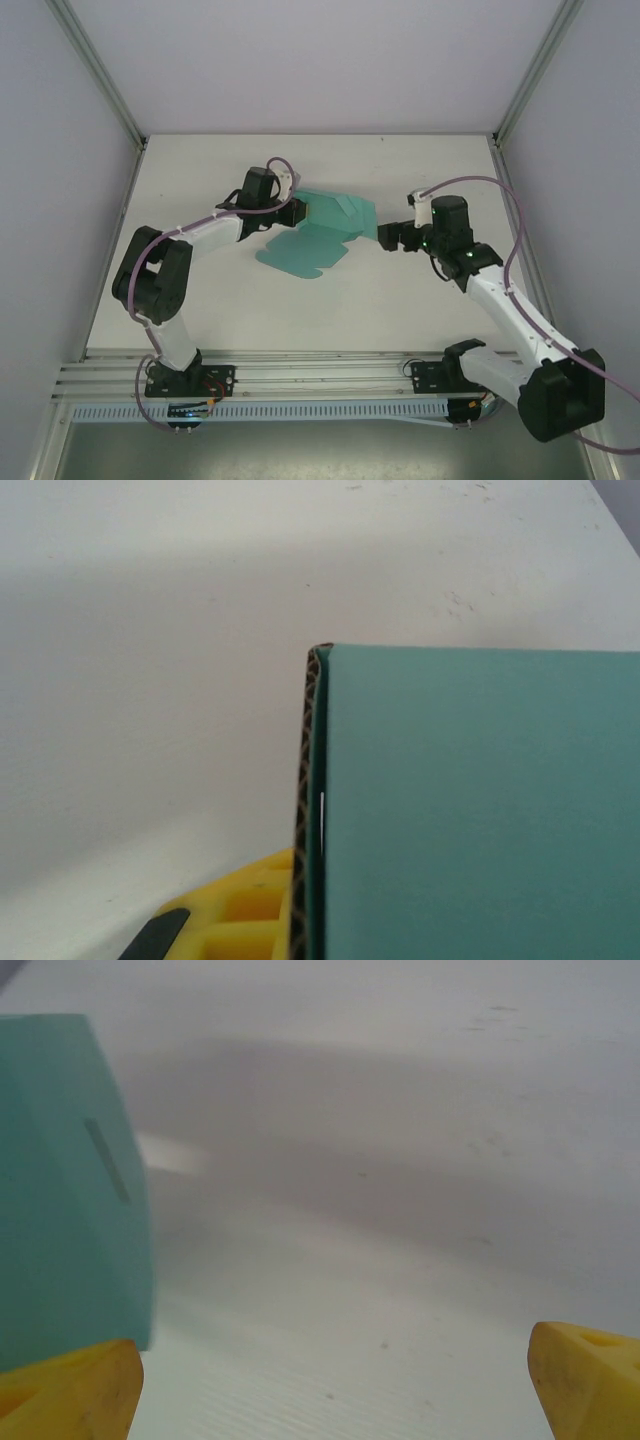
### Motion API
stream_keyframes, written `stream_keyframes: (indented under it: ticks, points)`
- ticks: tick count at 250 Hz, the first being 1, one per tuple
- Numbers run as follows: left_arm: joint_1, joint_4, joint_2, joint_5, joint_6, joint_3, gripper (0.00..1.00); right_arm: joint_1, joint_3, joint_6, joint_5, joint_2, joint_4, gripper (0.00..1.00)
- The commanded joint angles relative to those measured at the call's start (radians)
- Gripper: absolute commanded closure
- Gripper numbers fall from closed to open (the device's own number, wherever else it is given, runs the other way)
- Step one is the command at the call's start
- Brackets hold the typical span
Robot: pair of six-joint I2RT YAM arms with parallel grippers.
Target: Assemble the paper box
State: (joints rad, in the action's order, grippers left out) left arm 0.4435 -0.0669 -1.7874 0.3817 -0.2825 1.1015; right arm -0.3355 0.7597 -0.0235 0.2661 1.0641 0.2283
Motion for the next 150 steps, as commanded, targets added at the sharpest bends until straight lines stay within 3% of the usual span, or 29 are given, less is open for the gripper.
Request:
stream_keyframes:
  ticks: [1,58,113,150]
  points:
    - [0.011,-0.019,0.009,0.058,-0.024,0.037,1.00,-0.027,0.025,0.016,0.165,0.033,-0.086,0.01]
    - [0.012,-0.004,-0.009,0.083,-0.037,0.060,1.00,-0.076,0.011,-0.037,0.227,0.132,-0.264,0.01]
    - [0.012,-0.021,0.004,0.113,-0.036,0.041,1.00,-0.128,0.068,-0.059,0.198,0.268,-0.365,0.02]
    - [0.012,-0.012,0.017,0.062,-0.023,0.028,1.00,-0.156,0.130,-0.063,0.140,0.341,-0.344,0.15]
